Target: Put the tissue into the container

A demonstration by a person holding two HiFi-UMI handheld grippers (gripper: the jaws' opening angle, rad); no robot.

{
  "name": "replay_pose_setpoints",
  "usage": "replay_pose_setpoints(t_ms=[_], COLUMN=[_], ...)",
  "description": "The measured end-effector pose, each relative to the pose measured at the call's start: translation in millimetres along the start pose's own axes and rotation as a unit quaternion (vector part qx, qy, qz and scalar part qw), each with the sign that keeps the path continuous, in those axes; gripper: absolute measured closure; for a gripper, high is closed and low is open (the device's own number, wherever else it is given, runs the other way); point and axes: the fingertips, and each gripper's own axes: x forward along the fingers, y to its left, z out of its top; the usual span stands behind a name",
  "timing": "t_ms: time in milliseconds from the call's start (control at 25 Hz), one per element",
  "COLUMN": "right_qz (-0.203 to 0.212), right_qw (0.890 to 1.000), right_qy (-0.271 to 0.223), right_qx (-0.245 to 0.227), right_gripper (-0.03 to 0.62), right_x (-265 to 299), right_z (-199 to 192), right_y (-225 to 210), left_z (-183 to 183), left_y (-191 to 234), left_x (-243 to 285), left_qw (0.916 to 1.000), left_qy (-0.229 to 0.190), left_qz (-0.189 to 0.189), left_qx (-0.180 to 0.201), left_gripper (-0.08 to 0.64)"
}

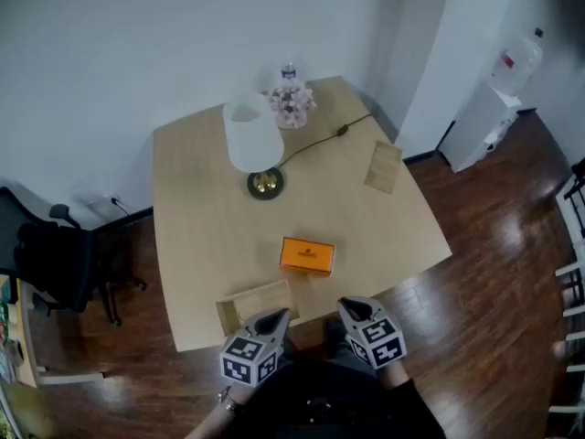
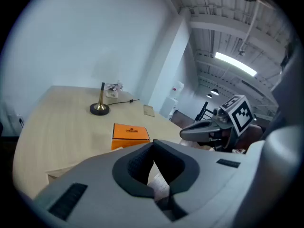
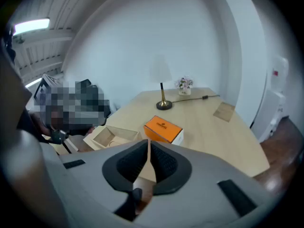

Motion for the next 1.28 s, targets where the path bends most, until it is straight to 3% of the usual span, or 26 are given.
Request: replay_pose_setpoints(t_ms=[40, 120, 280, 440, 640, 1000, 1120, 1280], right_qz=[0.001, 0.008, 0.045, 0.091, 0.135, 0.157, 0.155, 0.145], right_qw=[1.000, 0.999, 0.992, 0.980, 0.959, 0.923, 0.921, 0.930], right_qy=[0.000, 0.004, 0.024, 0.065, 0.117, 0.182, 0.187, 0.183], right_qx=[-0.017, -0.050, -0.116, -0.167, -0.222, -0.302, -0.304, -0.284], right_gripper=[0.531, 0.358, 0.199, 0.121, 0.098, 0.100, 0.100, 0.140], right_x=[7, 21, 60, 113, 164, 208, 211, 209], right_z=[4, 14, 30, 32, 19, -12, -20, -17], right_y=[-7, -19, -30, -39, -48, -58, -61, -58], left_z=[3, 7, 12, 17, 10, -12, -19, -22], left_y=[1, 3, 13, 34, 41, 18, 13, 12], left_x=[1, 3, -6, -27, -45, -40, -43, -49], left_qw=[1.0000, 0.9998, 0.9972, 0.9887, 0.9771, 0.9686, 0.9648, 0.9649], left_qy=[-0.001, -0.003, -0.018, -0.038, -0.035, -0.011, -0.013, -0.027], left_qz=[0.006, 0.019, 0.066, 0.132, 0.185, 0.214, 0.221, 0.220], left_qx=[-0.001, -0.006, -0.029, -0.059, -0.099, -0.126, -0.141, -0.141], left_gripper=[0.565, 0.565, 0.565, 0.565, 0.565, 0.565, 0.565, 0.565])
